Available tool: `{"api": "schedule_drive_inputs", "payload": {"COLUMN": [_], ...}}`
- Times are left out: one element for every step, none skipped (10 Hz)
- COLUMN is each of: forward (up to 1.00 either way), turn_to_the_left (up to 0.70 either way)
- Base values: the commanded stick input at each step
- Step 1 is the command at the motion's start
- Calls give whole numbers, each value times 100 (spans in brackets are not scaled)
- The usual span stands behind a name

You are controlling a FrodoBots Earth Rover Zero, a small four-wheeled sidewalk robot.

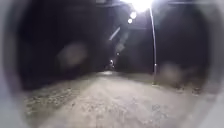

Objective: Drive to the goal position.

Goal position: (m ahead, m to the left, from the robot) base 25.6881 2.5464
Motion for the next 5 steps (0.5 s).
{"api": "schedule_drive_inputs", "payload": {"forward": [100, 100, 100, 100, 100], "turn_to_the_left": [14, 9, 4, 2, 2]}}
